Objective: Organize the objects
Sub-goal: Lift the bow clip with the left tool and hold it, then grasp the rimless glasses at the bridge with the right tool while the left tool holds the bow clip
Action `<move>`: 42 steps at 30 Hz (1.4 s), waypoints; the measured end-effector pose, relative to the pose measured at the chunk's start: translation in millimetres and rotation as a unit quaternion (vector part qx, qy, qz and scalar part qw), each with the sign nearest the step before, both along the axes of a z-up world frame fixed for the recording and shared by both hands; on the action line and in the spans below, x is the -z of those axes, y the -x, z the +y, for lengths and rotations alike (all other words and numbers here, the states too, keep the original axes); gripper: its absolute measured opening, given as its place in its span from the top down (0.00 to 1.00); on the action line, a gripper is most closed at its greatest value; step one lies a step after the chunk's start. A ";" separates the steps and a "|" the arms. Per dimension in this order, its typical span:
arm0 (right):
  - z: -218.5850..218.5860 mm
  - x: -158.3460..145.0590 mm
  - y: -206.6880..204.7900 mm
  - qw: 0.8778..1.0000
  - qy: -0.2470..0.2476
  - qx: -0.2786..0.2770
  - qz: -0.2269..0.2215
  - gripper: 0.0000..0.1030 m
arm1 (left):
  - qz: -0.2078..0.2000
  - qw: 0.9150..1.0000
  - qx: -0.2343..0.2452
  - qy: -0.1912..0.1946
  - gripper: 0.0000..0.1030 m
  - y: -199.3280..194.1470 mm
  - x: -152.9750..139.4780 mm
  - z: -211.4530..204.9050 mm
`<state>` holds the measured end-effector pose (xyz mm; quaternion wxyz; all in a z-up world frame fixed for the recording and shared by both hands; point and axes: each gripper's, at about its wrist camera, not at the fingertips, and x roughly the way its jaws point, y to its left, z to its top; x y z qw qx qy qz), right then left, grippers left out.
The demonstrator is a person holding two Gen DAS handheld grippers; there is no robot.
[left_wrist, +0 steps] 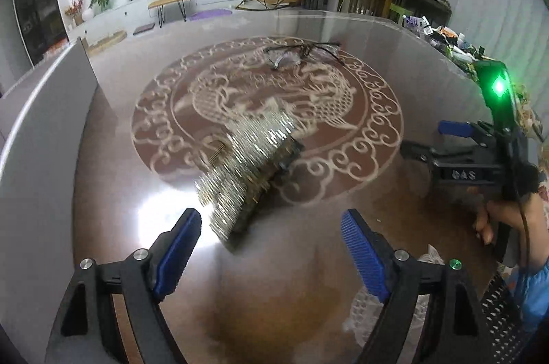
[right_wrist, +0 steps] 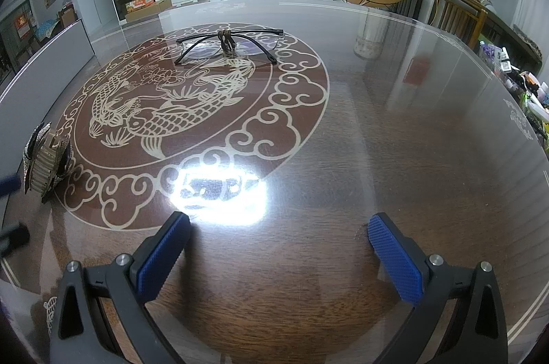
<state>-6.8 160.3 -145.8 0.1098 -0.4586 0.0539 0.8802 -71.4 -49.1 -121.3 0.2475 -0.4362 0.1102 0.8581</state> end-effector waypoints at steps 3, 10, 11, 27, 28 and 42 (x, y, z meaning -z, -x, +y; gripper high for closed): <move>0.0 0.1 0.0 1.000 0.000 0.000 0.000 0.00 | 0.009 1.000 0.016 0.010 0.18 13.7 -3.1 2.9; 0.4 -0.2 -0.5 1.000 0.000 0.000 0.000 0.00 | -0.012 1.000 0.014 -0.006 0.15 66.7 20.3 17.1; 0.0 0.1 -0.2 1.000 0.000 0.000 0.000 0.00 | -0.017 1.000 0.007 -0.020 0.23 69.9 22.9 17.1; 0.3 -0.2 -0.9 1.000 0.000 0.001 0.000 0.00 | 0.006 0.992 -0.126 0.019 0.13 66.3 42.3 17.1; -1.3 -1.5 0.1 1.000 0.000 0.001 0.000 0.00 | 0.002 0.993 -0.119 0.018 0.09 67.5 43.7 18.8; 27.0 -53.5 99.0 0.975 -0.076 -0.209 0.021 0.00 | -0.006 0.995 -0.100 0.016 0.00 74.9 48.9 22.1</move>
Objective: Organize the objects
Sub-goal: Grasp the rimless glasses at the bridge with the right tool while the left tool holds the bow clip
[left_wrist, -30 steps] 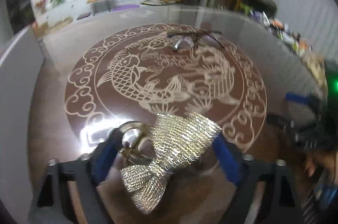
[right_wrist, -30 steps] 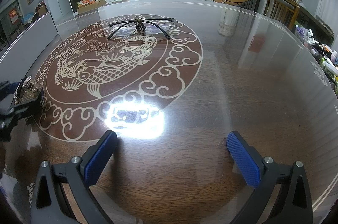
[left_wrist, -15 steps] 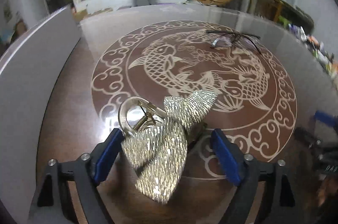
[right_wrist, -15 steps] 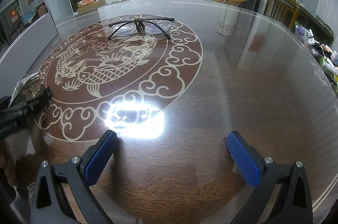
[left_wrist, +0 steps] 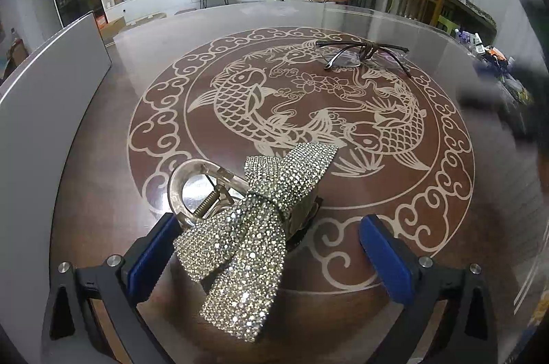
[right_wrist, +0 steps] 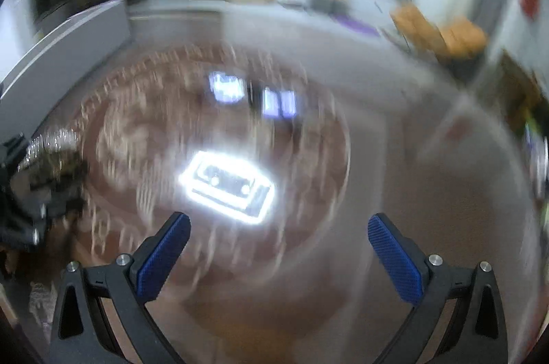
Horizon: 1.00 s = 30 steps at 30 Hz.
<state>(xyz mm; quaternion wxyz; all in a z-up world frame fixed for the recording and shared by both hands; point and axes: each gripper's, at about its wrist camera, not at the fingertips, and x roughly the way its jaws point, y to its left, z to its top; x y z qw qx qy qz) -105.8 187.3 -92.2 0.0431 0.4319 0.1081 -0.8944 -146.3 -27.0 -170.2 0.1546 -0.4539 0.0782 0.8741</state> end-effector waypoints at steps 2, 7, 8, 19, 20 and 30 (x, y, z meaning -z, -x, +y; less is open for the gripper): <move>-5.9 -5.4 35.7 0.998 -0.018 -0.049 -0.015 0.00 | 0.000 1.000 0.000 0.000 0.00 -0.1 0.0 0.0; -34.1 20.6 112.4 0.987 -0.074 -0.106 -0.091 0.01 | 0.000 1.000 0.000 0.000 0.00 0.2 0.4 0.1; -34.8 26.0 121.9 0.987 -0.072 -0.104 -0.103 0.01 | 0.000 1.000 0.000 0.000 0.00 -0.1 0.1 0.1; -6.0 27.9 115.1 0.988 0.033 -0.006 -0.150 0.78 | 0.000 1.000 -0.001 0.000 0.00 0.2 0.7 0.1; -2.7 26.1 103.4 0.989 0.038 0.024 -0.144 0.78 | 0.000 1.000 -0.001 0.000 0.00 0.5 0.9 0.1; -10.6 23.5 -51.0 0.988 0.057 0.114 -0.082 0.78 | 0.001 1.000 -0.001 0.000 0.00 -0.1 0.7 -0.1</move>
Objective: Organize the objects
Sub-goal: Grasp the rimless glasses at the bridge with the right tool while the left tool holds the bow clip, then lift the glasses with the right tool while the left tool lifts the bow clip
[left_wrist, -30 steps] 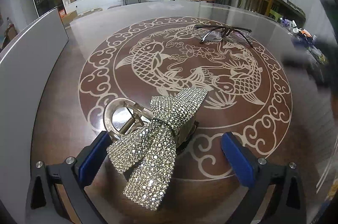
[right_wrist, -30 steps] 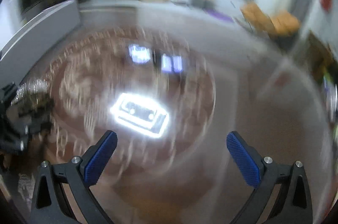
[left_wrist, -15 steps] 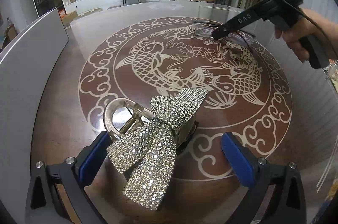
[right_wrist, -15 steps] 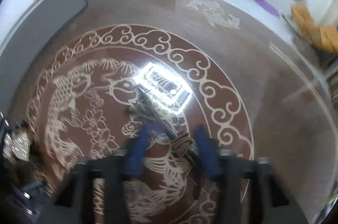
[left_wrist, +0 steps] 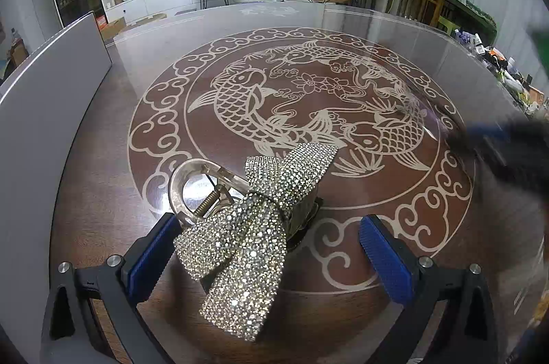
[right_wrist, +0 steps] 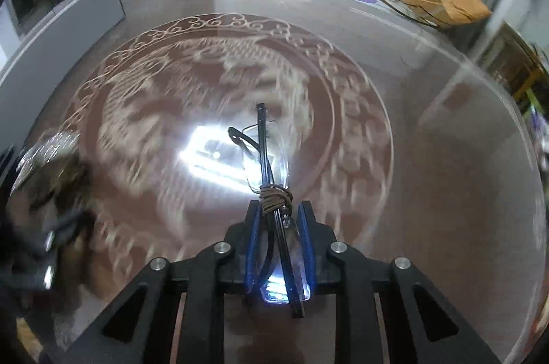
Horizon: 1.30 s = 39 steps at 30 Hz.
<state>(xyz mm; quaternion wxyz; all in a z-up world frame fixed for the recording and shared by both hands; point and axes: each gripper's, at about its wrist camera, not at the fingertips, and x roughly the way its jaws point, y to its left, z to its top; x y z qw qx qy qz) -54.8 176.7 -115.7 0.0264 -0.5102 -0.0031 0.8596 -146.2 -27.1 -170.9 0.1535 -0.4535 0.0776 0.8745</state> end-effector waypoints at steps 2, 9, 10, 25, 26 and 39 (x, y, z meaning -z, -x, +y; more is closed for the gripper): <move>-2.3 -0.3 -35.5 0.999 0.018 0.032 0.015 0.78 | 0.000 1.000 0.000 0.000 0.00 0.5 0.5 0.1; -11.3 6.7 -83.8 0.996 0.018 0.069 0.051 0.15 | 0.000 1.000 0.000 0.000 0.00 0.0 0.2 -0.1; -12.7 8.6 -81.0 0.996 0.009 0.065 0.053 0.14 | 0.000 1.000 0.000 0.000 0.00 0.2 0.4 0.0; -23.3 20.8 -46.4 0.996 0.006 0.072 0.052 0.00 | 0.000 1.000 0.000 0.000 0.00 0.2 0.8 0.1; -23.0 20.7 -47.2 0.996 0.006 0.073 0.052 0.00 | 0.000 1.000 0.000 0.000 0.00 0.0 0.5 0.1; -23.8 21.7 -47.9 0.996 0.006 0.073 0.051 0.00 | -0.011 1.000 0.005 0.005 0.00 -2.0 -2.2 -1.2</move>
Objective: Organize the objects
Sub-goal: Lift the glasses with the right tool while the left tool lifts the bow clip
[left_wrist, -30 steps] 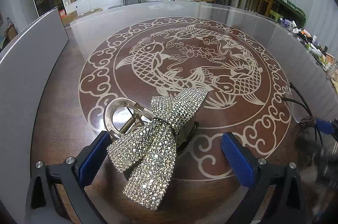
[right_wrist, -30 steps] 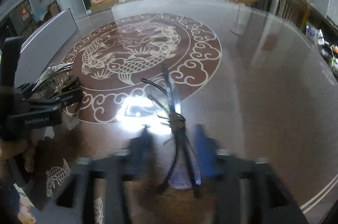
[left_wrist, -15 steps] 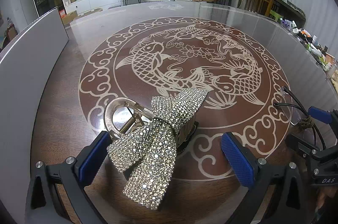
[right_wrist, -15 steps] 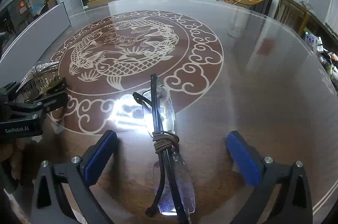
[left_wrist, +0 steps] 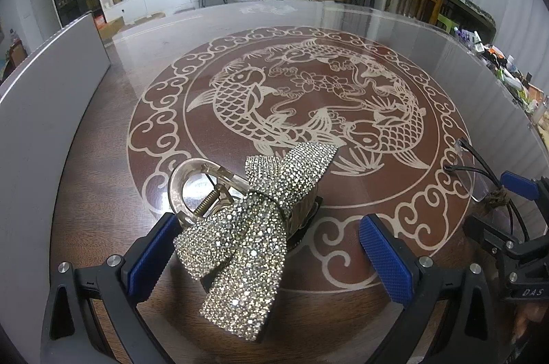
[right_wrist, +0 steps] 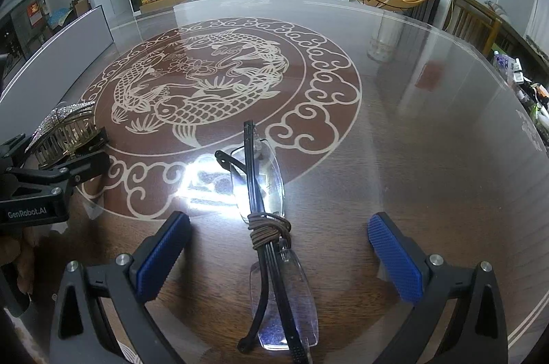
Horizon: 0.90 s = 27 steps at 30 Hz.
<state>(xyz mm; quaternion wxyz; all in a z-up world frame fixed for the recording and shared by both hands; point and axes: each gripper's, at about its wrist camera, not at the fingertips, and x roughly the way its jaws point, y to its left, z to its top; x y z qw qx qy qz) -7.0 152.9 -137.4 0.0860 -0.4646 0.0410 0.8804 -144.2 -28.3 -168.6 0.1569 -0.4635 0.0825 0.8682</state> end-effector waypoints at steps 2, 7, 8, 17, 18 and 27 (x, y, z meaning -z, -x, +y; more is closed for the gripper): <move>0.1 -0.1 0.5 1.000 0.001 -0.012 -0.005 0.00 | -0.033 0.999 0.025 0.013 0.00 -0.9 -1.7 -1.8; 4.5 -3.0 9.7 0.996 0.012 -0.058 -0.064 0.00 | -0.059 0.998 0.013 0.025 0.00 -2.1 -3.7 -17.4; 7.3 -4.3 13.5 0.995 0.021 -0.063 -0.080 0.00 | -0.062 0.998 0.011 0.027 0.00 -0.8 -3.9 -18.7; 18.2 -17.6 34.9 0.990 0.045 -0.071 -0.117 0.45 | -0.019 0.997 0.050 0.060 0.42 0.3 -21.2 -0.1; 18.6 -18.7 35.2 0.989 0.044 -0.076 -0.117 0.66 | -0.017 0.997 0.050 0.064 0.50 2.0 -20.4 1.5; 11.9 -71.0 12.5 0.992 0.078 -0.078 -0.068 0.88 | 0.010 0.996 -0.009 -0.085 0.55 -33.8 -62.2 -42.7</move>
